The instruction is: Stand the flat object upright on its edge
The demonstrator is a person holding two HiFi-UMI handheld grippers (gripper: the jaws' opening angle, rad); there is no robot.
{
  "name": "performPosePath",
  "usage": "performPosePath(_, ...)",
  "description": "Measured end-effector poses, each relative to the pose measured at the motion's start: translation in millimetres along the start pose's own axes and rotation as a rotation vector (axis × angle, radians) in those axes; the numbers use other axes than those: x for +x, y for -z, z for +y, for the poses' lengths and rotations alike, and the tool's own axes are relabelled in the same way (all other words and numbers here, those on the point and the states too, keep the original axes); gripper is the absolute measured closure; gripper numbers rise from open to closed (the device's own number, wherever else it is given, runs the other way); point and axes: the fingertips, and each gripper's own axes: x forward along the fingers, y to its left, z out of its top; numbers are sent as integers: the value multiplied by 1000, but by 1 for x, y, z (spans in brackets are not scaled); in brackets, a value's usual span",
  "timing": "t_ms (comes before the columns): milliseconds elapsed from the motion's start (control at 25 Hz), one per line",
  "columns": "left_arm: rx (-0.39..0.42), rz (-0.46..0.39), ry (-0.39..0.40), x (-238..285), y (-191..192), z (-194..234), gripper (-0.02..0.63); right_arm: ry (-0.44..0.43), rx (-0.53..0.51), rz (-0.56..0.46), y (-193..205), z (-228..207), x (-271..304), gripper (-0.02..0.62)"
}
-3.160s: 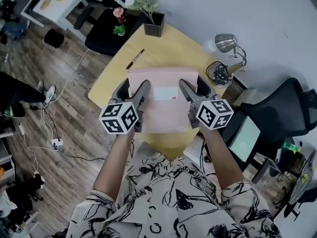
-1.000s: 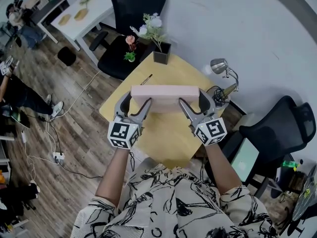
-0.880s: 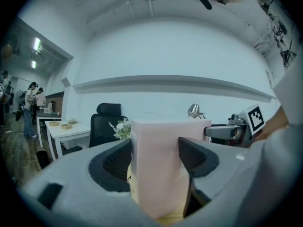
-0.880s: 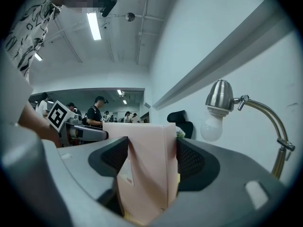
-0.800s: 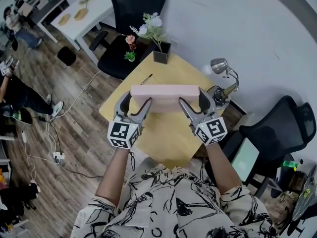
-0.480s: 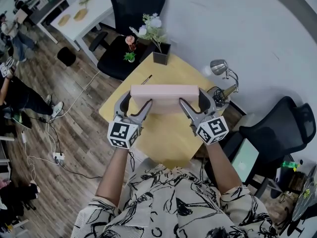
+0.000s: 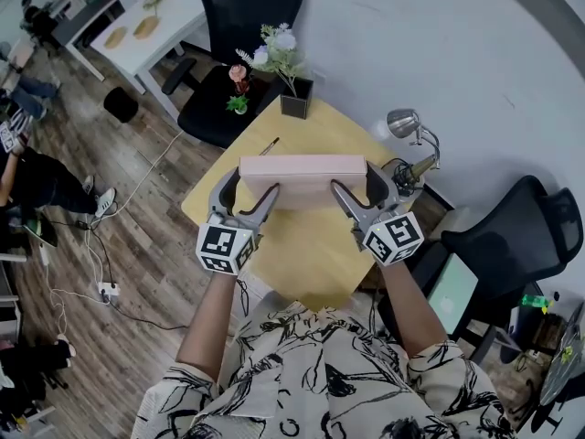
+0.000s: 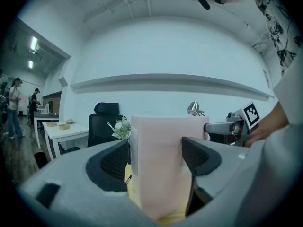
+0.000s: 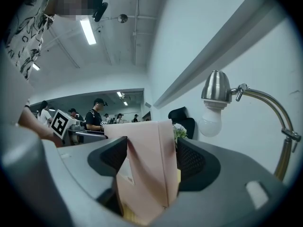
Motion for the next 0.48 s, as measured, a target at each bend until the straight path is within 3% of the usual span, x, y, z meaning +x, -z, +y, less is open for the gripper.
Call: performPosePath(480,0,-7,-19,-14,-3,4,247,-1,-11,-6,-6,0,-16,247)
